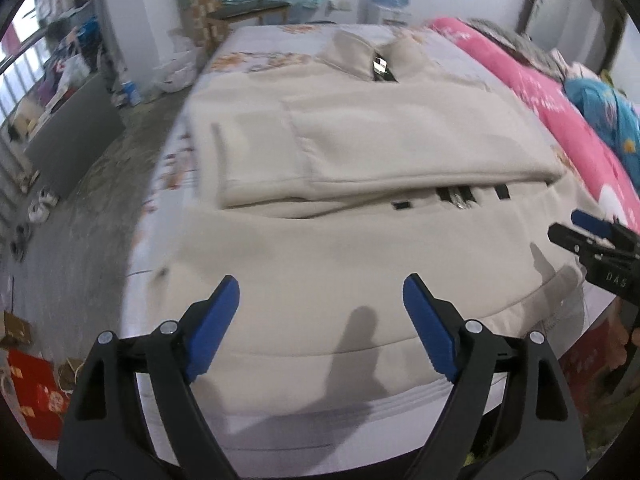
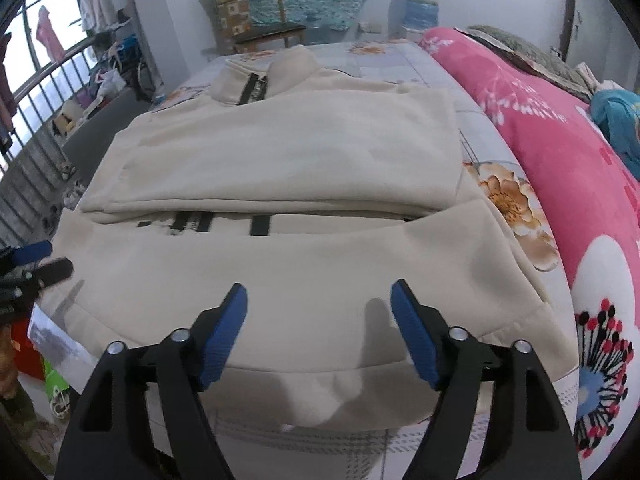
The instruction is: Fold large clothes
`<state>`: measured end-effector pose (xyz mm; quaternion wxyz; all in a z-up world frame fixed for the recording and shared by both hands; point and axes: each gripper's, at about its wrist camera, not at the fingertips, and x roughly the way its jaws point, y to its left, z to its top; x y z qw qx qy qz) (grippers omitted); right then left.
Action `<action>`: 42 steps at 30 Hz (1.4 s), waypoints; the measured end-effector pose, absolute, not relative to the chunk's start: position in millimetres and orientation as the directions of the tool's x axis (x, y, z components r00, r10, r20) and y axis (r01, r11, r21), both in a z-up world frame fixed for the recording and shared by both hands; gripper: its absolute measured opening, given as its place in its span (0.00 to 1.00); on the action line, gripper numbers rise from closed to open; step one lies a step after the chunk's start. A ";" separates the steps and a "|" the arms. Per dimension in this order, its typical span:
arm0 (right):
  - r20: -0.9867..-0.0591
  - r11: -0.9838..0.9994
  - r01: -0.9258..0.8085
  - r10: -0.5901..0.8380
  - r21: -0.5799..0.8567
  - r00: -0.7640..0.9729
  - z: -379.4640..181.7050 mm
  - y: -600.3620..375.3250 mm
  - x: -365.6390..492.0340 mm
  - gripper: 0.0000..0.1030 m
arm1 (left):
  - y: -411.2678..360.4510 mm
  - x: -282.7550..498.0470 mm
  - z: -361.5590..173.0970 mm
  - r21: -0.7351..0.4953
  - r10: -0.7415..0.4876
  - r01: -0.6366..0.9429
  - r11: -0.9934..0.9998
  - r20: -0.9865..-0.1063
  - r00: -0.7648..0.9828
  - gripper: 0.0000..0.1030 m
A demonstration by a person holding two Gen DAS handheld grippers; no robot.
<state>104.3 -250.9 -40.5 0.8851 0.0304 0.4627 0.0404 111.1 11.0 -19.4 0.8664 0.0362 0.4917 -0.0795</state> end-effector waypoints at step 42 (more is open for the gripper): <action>-0.862 0.994 -0.080 0.107 0.077 0.496 -57.5 -248.0 117.2 0.93 | -8.6 127.4 -49.8 0.045 0.001 0.099 0.994 -0.913 0.408 0.93</action>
